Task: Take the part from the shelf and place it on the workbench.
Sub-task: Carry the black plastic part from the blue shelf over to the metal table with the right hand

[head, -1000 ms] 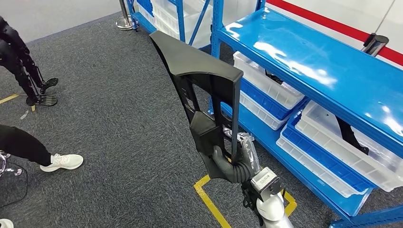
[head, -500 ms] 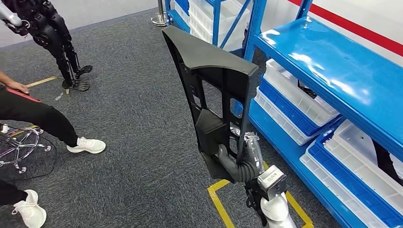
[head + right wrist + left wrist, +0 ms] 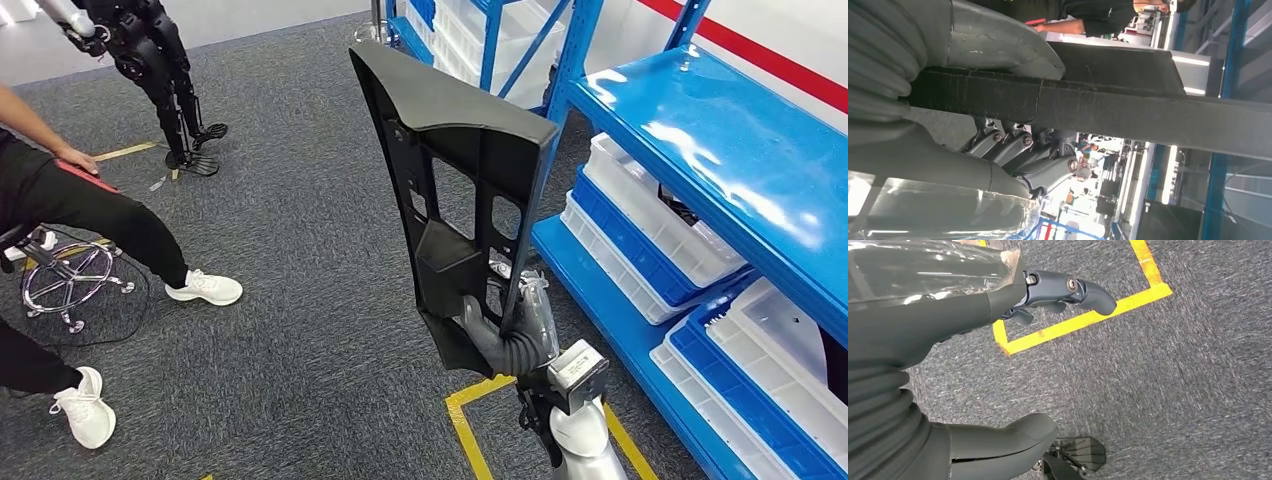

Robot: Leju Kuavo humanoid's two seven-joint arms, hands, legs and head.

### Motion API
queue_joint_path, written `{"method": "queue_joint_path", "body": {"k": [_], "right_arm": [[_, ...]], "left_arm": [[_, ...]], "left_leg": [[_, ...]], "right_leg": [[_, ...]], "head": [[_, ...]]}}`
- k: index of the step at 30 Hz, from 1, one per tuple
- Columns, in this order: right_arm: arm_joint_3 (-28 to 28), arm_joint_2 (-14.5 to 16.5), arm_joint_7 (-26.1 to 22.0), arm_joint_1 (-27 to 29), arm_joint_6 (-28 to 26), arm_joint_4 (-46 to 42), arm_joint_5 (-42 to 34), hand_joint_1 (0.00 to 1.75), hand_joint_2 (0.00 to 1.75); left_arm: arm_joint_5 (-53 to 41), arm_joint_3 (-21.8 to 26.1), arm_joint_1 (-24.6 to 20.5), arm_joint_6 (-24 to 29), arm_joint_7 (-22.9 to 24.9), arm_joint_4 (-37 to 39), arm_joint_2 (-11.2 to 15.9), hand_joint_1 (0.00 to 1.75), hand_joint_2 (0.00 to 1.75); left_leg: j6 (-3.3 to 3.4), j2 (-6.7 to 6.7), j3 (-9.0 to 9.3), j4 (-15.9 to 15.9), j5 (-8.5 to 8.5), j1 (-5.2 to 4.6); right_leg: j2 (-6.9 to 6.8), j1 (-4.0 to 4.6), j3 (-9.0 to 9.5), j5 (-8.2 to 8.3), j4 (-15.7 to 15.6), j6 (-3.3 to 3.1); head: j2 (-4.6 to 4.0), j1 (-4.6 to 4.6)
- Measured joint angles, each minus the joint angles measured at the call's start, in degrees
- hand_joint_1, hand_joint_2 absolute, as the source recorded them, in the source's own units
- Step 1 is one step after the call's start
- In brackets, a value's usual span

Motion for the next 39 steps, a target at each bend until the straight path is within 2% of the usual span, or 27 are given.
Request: {"method": "queue_joint_path", "body": {"k": [2, 3, 4, 5, 7, 8, 9, 10, 11, 13, 14, 15, 17, 18, 20, 22, 24, 25, 26, 27, 29, 31, 33, 34, 36, 37, 39], "right_arm": [[-0.43, -0.02, 0.11, -0.16, 0.01, 0.0, -0.19, 1.75, 1.75], [-0.63, -0.01, 0.18, -0.18, 0.01, -0.02, -0.24, 1.75, 1.75], [-0.84, -0.01, 0.2, -0.19, 0.01, -0.03, -0.28, 1.75, 1.75], [-1.07, -0.03, 0.2, -0.2, 0.01, -0.06, -0.32, 1.75, 1.75], [-1.54, -0.11, 0.23, -0.12, 0.01, -0.08, -0.37, 1.75, 1.75], [-1.74, -0.18, 0.25, -0.05, 0.01, -0.08, -0.37, 1.75, 1.75], [-1.91, -0.24, 0.27, 0.01, 0.01, -0.07, -0.37, 1.75, 1.75], [-2.05, -0.28, 0.28, 0.03, 0.01, -0.07, -0.38, 1.75, 1.75], [-2.16, -0.3, 0.28, -0.05, 0.01, -0.05, -0.4, 1.75, 1.75], [-2.34, -0.35, 0.27, -0.61, 0.07, 0.16, -0.5, 1.75, 1.75], [-2.39, -0.39, 0.25, -1.06, 0.13, 0.37, -0.58, 1.75, 1.75], [-2.43, -0.45, 0.22, -1.51, 0.2, 0.63, -0.7, 1.75, 1.75], [-2.48, -0.6, 0.12, -2.31, 0.27, 1.23, -1.13, 1.75, 1.75], [-2.51, -0.67, 0.04, -2.66, 0.27, 1.54, -1.39, 1.75, 1.75], [-2.55, -0.72, -0.16, -3.21, 0.28, 2.1, -1.77, 1.75, 1.75], [-2.55, -0.75, -0.31, -3.42, 0.29, 2.56, -1.95, 1.75, 1.75], [-2.55, -0.8, -0.35, -3.46, 0.37, 3.11, -2.15, 1.75, 1.75], [-2.55, -0.8, -0.35, -3.49, 0.41, 3.4, -2.22, 1.75, 1.75], [-2.53, -0.8, -0.35, -3.56, 0.45, 3.64, -2.26, 1.75, 1.75], [-2.52, -0.8, -0.35, -3.68, 0.48, 3.85, -2.27, 1.75, 1.75], [-2.49, -0.79, -0.37, -4.01, 0.52, 4.13, -2.28, 1.75, 1.75], [-2.48, -0.8, -0.39, -4.32, 0.58, 4.38, -2.31, 1.75, 1.75], [-2.42, -0.82, -0.4, -4.5, 0.63, 4.58, -2.34, 1.75, 1.75], [-2.38, -0.83, -0.39, -4.59, 0.64, 4.68, -2.37, 1.75, 1.75], [-2.35, -0.85, -0.4, -4.86, 0.68, 4.83, -2.5, 1.75, 1.75], [-2.35, -0.88, -0.37, -4.99, 0.69, 4.97, -2.56, 1.75, 1.75], [-2.34, -0.98, -0.27, -5.1, 0.66, 5.33, -2.58, 1.75, 1.75]], "left_arm": [[-0.28, -0.01, -0.11, 0.03, 0.14, -0.01, -0.03, 0.0, 1.75], [-0.4, -0.01, -0.1, 0.04, 0.26, -0.02, -0.07, 0.0, 1.75], [-0.48, -0.01, -0.13, 0.04, 0.36, -0.02, -0.12, 0.0, 1.75], [-0.52, 0.0, -0.25, 0.04, 0.43, -0.03, -0.16, 0.0, 1.75], [-0.56, 0.01, -0.58, 0.04, 0.47, -0.05, -0.25, 0.0, 1.75], [-0.58, 0.01, -0.7, 0.04, 0.49, -0.05, -0.28, 0.0, 1.75], [-0.6, 0.01, -0.73, 0.04, 0.52, -0.05, -0.32, 0.0, 1.75], [-0.6, 0.01, -0.71, 0.04, 0.58, -0.05, -0.37, 0.0, 1.75], [-0.58, 0.02, -0.69, 0.05, 0.65, -0.05, -0.42, 0.0, 1.75], [-0.52, 0.03, -0.71, 0.15, 0.81, -0.07, -0.53, 0.0, 1.75], [-0.5, 0.04, -0.74, 0.22, 0.89, -0.08, -0.57, 0.0, 1.75], [-0.48, 0.05, -0.75, 0.31, 0.95, -0.09, -0.61, 0.0, 1.75], [-0.47, 0.08, -0.67, 0.6, 1.13, -0.1, -0.68, 0.0, 1.75], [-0.46, 0.13, -0.6, 0.83, 1.26, -0.1, -0.71, 0.0, 1.75], [-0.42, 0.32, -0.52, 1.24, 1.51, -0.1, -0.74, 0.0, 1.75], [-0.28, 0.5, -0.56, 1.39, 1.62, -0.1, -0.77, 0.0, 1.75], [-0.06, 0.64, -0.46, 1.45, 1.8, -0.1, -0.76, 0.0, 1.75], [0.04, 0.7, -0.34, 1.5, 1.89, -0.1, -0.75, 0.0, 1.75], [0.11, 0.76, -0.21, 1.54, 1.96, -0.1, -0.73, 0.0, 1.75], [0.13, 0.81, -0.13, 1.6, 1.99, -0.1, -0.69, 0.0, 1.75], [0.14, 0.88, -0.16, 1.71, 2.02, -0.11, -0.57, 0.0, 1.75], [0.13, 0.9, -0.27, 1.85, 2.03, -0.12, -0.46, 0.0, 1.75], [0.13, 0.92, -0.22, 1.98, 2.08, -0.12, -0.36, 0.0, 1.75], [0.15, 0.93, -0.15, 2.05, 2.13, -0.12, -0.35, 0.0, 1.75], [0.23, 1.02, -0.19, 2.27, 2.29, -0.12, -0.32, 0.0, 1.75], [0.27, 1.13, -0.27, 2.37, 2.37, -0.12, -0.31, 0.0, 1.75], [0.3, 1.46, -0.41, 2.44, 2.47, -0.12, -0.26, 0.0, 1.75]], "left_leg": [[0.41, -0.77, 0.06, -0.61, -0.03, -0.4], [0.67, -1.28, 0.29, -0.98, 0.19, -0.32], [1.01, -1.79, 0.59, -1.41, 0.46, -0.18], [1.3, -2.32, 0.9, -1.82, 0.74, 0.01], [1.64, -3.47, 1.12, -2.13, 0.99, 0.2], [1.67, -4.14, 1.1, -2.11, 0.99, 0.19], [1.66, -4.8, 1.1, -2.09, 0.98, 0.19], [1.63, -5.48, 1.13, -2.06, 0.97, 0.22], [1.55, -6.18, 1.18, -2.0, 0.93, 0.27], [1.15, -7.51, 1.17, -1.66, 0.73, 0.34], [0.84, -8.05, 1.08, -1.42, 0.58, 0.29], [0.5, -8.42, 0.91, -1.25, 0.49, 0.25], [-0.08, -9.0, 0.6, -1.23, 0.52, 0.31], [-0.33, -8.79, 0.48, -1.16, 0.49, 0.44], [-0.82, -6.57, -0.48, 0.87, -0.84, 0.51], [-1.24, -3.95, -3.48, 6.95, -4.06, 0.57], [-1.42, -3.3, -7.09, 13.62, -6.54, 0.74], [-1.38, -3.19, -7.83, 14.74, -6.44, 0.76], [-1.21, -3.07, -7.38, 13.54, -5.28, 0.76], [-0.9, -2.67, -5.81, 10.37, -3.46, 0.68], [-0.08, -0.48, -1.84, 2.83, -0.48, 0.18], [0.5, 0.69, -0.14, -0.52, 0.2, -0.45], [0.9, -0.45, -0.01, -1.02, 0.36, -0.58], [1.12, -0.98, 0.31, -1.48, 0.61, -0.46], [1.64, -2.09, 0.99, -2.35, 1.19, -0.06], [1.79, -2.68, 1.1, -2.49, 1.28, -0.02], [1.94, -4.12, 1.07, -2.49, 1.32, 0.03]], "right_leg": [[-0.89, 0.0, 0.19, -0.12, -0.18, 0.46], [-0.83, -0.03, 0.18, -0.28, -0.04, 0.71], [-0.07, -0.07, 0.0, -0.65, 0.62, 0.9], [1.13, -0.08, -0.79, -1.53, 2.44, 0.95], [3.55, -0.25, -4.1, -4.25, 9.14, 0.75], [4.0, -0.34, -6.08, -5.47, 12.78, 0.71], [4.13, -0.43, -7.43, -5.97, 15.02, 0.89], [4.19, -0.52, -7.81, -5.56, 15.24, 1.3], [4.31, -0.68, -6.99, -4.23, 13.05, 1.89], [5.49, -1.16, -3.61, -0.87, 5.38, 2.96], [6.06, -1.32, -2.18, 0.28, 2.31, 3.0], [6.49, -1.36, -1.39, 0.8, 0.67, 2.73], [6.16, -1.13, -1.05, 1.03, 0.15, 1.78], [5.84, -1.15, -1.03, 1.13, 0.11, 1.43], [5.05, -1.23, -0.93, 1.26, -0.03, 0.62], [4.08, -1.05, -0.88, 1.16, -0.08, -0.03], [2.91, -0.72, -0.89, 1.01, -0.07, -0.31], [2.31, -0.59, -0.88, 0.94, -0.07, -0.4], [1.77, -0.48, -0.84, 0.88, -0.07, -0.46], [1.27, -0.39, -0.76, 0.81, -0.07, -0.49], [0.41, -0.11, -0.57, 0.6, -0.07, -0.37], [-0.41, 0.08, -0.41, 0.39, -0.1, 0.0], [-1.24, 0.17, -0.22, 0.17, -0.22, 0.52], [-0.91, 0.13, -0.25, -0.08, 0.12, 0.78], [1.38, 0.08, -1.63, -1.74, 3.49, 0.9], [2.8, -0.14, -3.25, -3.16, 6.93, 0.78], [4.03, -0.4, -7.07, -5.74, 14.22, 0.77]], "head": [[0.0, 0.03], [0.0, 0.03], [0.0, 0.05], [0.0, 0.11], [0.0, 0.22], [0.0, 0.28], [0.0, 0.28], [0.0, 0.28], [0.0, 0.28], [0.0, 0.28], [0.0, 0.3], [0.0, 0.28], [0.0, 0.26], [0.0, 0.23], [0.0, 0.01], [0.0, -0.24], [0.0, -0.27], [0.0, -0.27], [0.0, -0.28], [0.0, -0.28], [0.0, -0.26], [0.0, -0.24], [0.0, -0.24], [0.0, -0.21], [0.0, -0.12], [0.0, -0.03], [0.0, 0.13]]}}
